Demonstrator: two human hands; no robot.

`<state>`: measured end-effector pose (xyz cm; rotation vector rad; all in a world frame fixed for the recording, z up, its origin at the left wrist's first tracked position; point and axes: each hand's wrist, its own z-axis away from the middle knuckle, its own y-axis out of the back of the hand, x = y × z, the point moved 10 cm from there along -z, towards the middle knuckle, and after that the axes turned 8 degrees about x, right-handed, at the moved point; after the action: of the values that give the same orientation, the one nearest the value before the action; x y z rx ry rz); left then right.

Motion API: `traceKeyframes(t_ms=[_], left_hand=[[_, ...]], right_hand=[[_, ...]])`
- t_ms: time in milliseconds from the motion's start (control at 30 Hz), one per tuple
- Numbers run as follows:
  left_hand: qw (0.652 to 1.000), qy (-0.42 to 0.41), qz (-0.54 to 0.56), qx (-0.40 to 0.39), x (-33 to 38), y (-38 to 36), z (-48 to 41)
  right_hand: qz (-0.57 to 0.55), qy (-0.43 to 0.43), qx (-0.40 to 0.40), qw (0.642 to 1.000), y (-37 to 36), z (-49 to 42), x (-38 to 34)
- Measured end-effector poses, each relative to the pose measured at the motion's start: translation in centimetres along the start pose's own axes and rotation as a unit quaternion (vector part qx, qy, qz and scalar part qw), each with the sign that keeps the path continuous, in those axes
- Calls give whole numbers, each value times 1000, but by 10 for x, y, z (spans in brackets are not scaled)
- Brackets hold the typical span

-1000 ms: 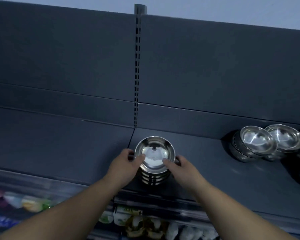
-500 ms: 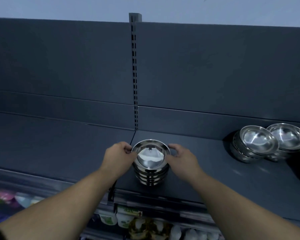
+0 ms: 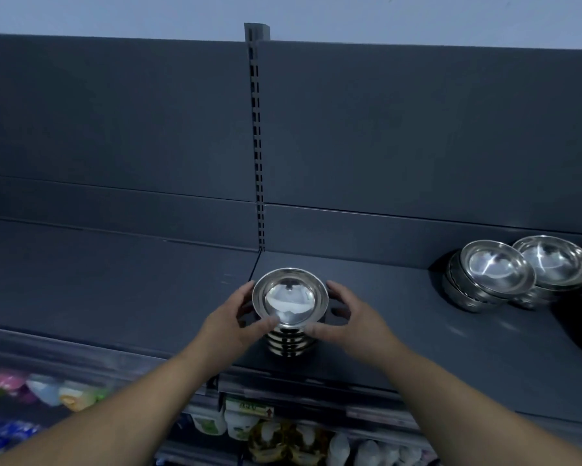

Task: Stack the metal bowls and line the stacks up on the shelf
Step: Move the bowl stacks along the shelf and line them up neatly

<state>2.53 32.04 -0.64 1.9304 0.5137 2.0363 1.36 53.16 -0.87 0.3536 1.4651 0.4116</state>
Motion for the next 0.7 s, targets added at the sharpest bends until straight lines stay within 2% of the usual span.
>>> traceKeyframes(t_ms=[67,233,700], left_hand=[[999,-7,-28,-15,-4,-3,0],[999,-34,-41,5,2,-4,-5],[998,-50,-19,-26,14,-3,-5]], right_hand=[[20,20,-19,999,-5,0,0],[12,58,14,998,-6,-1,-7],[4,46,35,998,-5,3,-7]])
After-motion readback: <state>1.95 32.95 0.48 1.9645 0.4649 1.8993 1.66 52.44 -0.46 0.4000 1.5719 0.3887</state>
